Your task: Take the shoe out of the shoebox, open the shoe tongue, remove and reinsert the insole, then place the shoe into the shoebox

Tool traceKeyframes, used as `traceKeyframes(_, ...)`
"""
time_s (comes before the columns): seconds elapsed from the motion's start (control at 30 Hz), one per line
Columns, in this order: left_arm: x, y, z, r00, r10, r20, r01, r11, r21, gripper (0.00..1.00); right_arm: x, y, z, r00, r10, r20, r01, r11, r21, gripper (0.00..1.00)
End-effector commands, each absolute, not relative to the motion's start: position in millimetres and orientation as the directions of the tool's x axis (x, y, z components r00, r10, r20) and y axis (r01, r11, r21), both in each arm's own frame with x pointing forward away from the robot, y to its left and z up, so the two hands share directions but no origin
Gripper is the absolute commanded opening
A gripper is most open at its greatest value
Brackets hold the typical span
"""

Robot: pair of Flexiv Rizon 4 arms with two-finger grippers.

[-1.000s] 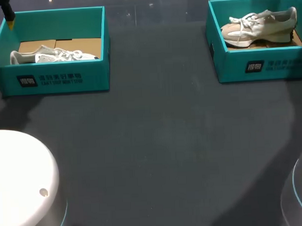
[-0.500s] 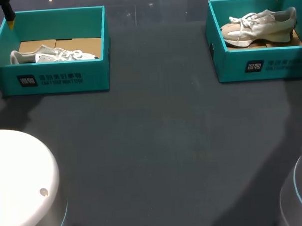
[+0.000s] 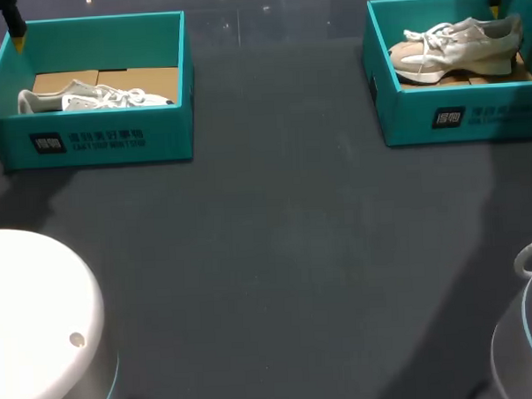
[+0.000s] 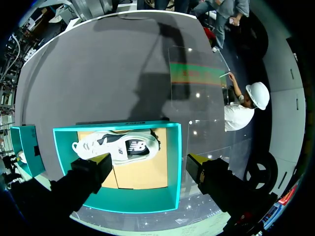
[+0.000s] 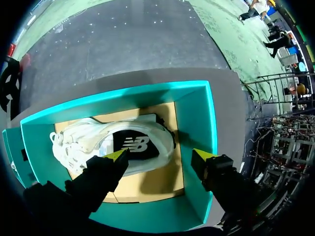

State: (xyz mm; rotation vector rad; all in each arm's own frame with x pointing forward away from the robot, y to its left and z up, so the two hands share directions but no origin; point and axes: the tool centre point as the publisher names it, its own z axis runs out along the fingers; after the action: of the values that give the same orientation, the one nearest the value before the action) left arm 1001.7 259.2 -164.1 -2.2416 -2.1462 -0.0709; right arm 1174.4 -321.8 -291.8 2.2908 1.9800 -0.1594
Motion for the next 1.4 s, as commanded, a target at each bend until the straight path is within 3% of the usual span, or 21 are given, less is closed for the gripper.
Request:
traceKeyframes(0.03,1001,260,-164,0.045,0.997,0.06,0.999,-0.045,0.005,1.0,1182,-326,-303,0.143,0.979,-0.148,0.99,-0.144,0.002,0.61)
traceKeyframes(0.63,1001,260,-164,0.045,0.997,0.06,0.999,-0.045,0.005,1.0,1177,-337,-333,0.112,0.981,-0.157,0.993,-0.114,-0.004,0.58)
traceKeyframes(0.87,1001,260,-164,0.045,0.997,0.06,0.999,-0.045,0.005,1.0,1175,-342,-342,0.117,0.979,-0.169,0.993,-0.12,-0.01,0.63)
traceKeyframes(1.4,1001,260,-164,0.045,0.997,0.06,0.999,-0.045,0.005,1.0,1169,-343,-360,0.099,0.981,-0.169,0.994,-0.105,-0.029,0.62)
